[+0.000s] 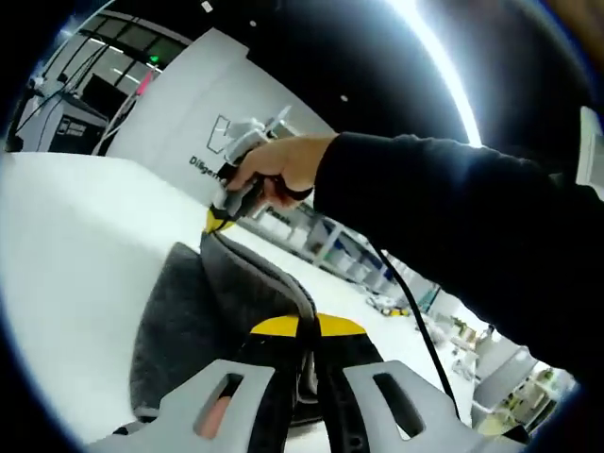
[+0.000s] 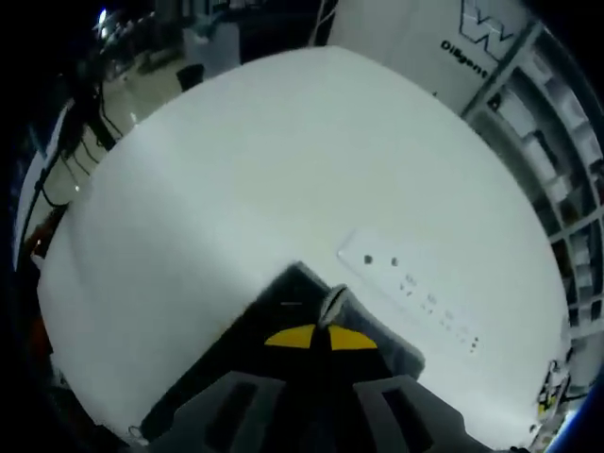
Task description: Open the folded towel by lifting each exposed corner and separating the folded layers until the towel lies flat within the target outline without major curled edges
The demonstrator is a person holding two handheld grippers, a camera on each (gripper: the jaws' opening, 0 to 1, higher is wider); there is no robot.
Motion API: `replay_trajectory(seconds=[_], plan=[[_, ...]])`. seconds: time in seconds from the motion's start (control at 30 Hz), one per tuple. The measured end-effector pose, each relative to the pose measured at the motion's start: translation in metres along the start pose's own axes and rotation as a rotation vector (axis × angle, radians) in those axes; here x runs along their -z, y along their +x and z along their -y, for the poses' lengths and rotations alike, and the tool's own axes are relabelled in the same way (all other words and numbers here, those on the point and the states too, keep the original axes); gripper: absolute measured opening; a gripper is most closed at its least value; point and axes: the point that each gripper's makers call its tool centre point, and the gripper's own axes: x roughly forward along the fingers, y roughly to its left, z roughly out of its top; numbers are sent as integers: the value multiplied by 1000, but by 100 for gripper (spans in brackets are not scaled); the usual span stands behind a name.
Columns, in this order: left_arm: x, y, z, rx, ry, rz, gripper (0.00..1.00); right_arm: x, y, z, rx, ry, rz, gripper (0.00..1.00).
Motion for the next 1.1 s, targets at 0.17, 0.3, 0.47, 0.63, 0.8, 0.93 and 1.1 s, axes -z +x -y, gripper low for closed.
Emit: replay_trajectory(seconds=[0.17, 0.3, 0.47, 0.63, 0.8, 0.93, 1.1], plan=[[0, 9, 16, 30, -7, -3, 3, 1, -16, 15, 2, -1, 36, 0], [4, 14, 35, 61, 15, -15, 3, 9, -26, 33, 8, 5, 50, 0], [16, 22, 45, 77, -1, -39, 3, 26, -38, 59, 28, 26, 72, 0], [26, 28, 63, 94, 7, -51, 3, 36, -47, 85, 39, 55, 88, 0], [34, 35, 75, 105, 3, -56, 3, 43, -53, 110, 57, 67, 111, 0], [42, 42, 85, 112, 6, -60, 3, 48, -55, 126, 67, 71, 126, 0], [49, 49, 91, 115, -13, -71, 3, 56, -53, 138, 78, 80, 143, 0]])
